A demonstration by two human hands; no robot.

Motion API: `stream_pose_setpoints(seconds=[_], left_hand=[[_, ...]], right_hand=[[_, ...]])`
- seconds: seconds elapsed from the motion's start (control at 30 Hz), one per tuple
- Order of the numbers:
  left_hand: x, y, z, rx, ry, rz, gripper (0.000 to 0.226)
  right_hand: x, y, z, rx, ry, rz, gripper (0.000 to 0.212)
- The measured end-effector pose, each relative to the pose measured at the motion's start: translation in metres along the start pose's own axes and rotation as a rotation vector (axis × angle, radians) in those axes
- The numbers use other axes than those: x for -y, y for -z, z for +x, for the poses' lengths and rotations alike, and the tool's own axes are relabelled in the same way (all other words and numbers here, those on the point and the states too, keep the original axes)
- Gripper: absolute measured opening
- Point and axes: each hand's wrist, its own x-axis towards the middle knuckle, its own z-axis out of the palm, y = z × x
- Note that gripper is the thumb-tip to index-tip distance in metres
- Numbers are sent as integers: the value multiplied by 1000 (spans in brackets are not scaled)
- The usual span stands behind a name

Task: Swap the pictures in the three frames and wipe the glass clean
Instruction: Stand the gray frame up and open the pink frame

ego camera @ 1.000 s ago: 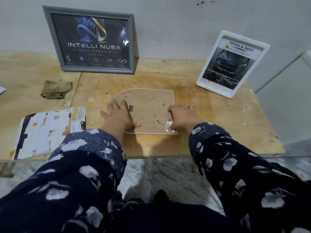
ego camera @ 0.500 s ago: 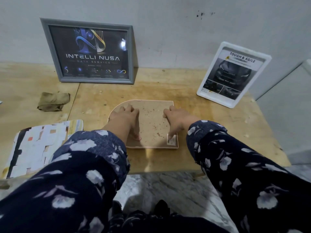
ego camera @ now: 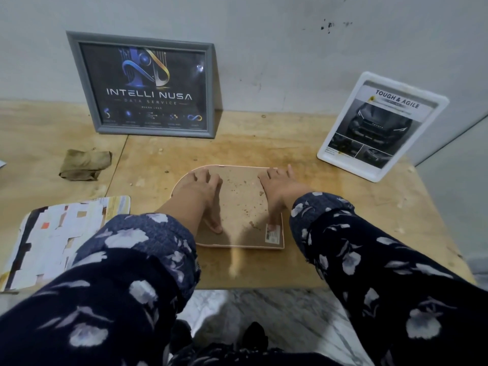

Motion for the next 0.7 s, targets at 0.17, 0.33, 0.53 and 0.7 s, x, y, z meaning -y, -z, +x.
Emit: stream_pose_setpoints(seconds=[0.17, 0.33, 0.53, 0.7], left_hand=[[4, -7, 2, -59, -25, -48, 128], [21, -36, 1, -122, -92, -320, 122], [21, -60, -21, -364, -96, -256, 87], [29, -80, -40, -572, -16, -152, 50]], right_hand=[[5, -1, 0, 31, -28, 10, 128], [20, -11, -14, 44, -77, 209, 102], [64, -58, -37, -334, -52, 243, 63], [96, -94, -55, -957, 178, 382, 15]])
